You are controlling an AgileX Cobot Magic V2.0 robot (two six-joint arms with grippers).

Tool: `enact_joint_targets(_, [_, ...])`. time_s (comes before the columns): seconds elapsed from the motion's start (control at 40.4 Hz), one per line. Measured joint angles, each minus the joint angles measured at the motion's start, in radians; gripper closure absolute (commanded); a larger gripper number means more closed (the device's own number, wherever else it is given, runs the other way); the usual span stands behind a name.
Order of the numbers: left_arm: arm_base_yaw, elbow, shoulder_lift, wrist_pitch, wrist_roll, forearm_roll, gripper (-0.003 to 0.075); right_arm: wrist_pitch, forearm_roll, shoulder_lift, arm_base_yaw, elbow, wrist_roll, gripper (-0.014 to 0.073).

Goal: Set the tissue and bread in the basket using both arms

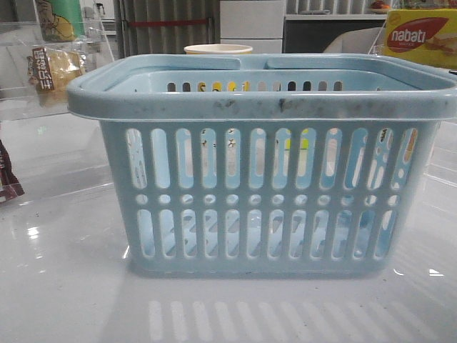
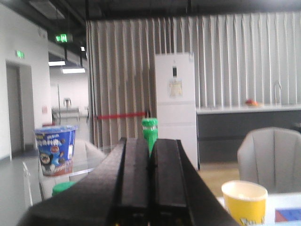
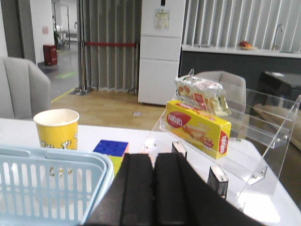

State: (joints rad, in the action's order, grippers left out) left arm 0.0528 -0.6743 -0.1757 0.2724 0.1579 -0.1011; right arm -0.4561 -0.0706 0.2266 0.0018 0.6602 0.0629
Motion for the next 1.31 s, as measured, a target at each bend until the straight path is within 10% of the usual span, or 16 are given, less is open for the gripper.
enact_joint_targets(0.718, [0.000,-0.005,-0.322,0.357,0.000,-0.002,0.0607,-0.272,0.002,0.446,0.000,0.059,0.000,0.0522])
enact_joint_targets(0.966, [0.000,-0.002,-0.380,0.358,0.000,-0.006,0.0244,-0.272,0.002,0.548,0.000,0.059,0.000,0.0137])
enact_joint_targets(1.312, [0.000,-0.002,-0.425,0.358,0.000,-0.005,0.0288,-0.188,0.002,0.703,-0.026,0.094,-0.051,0.0075])
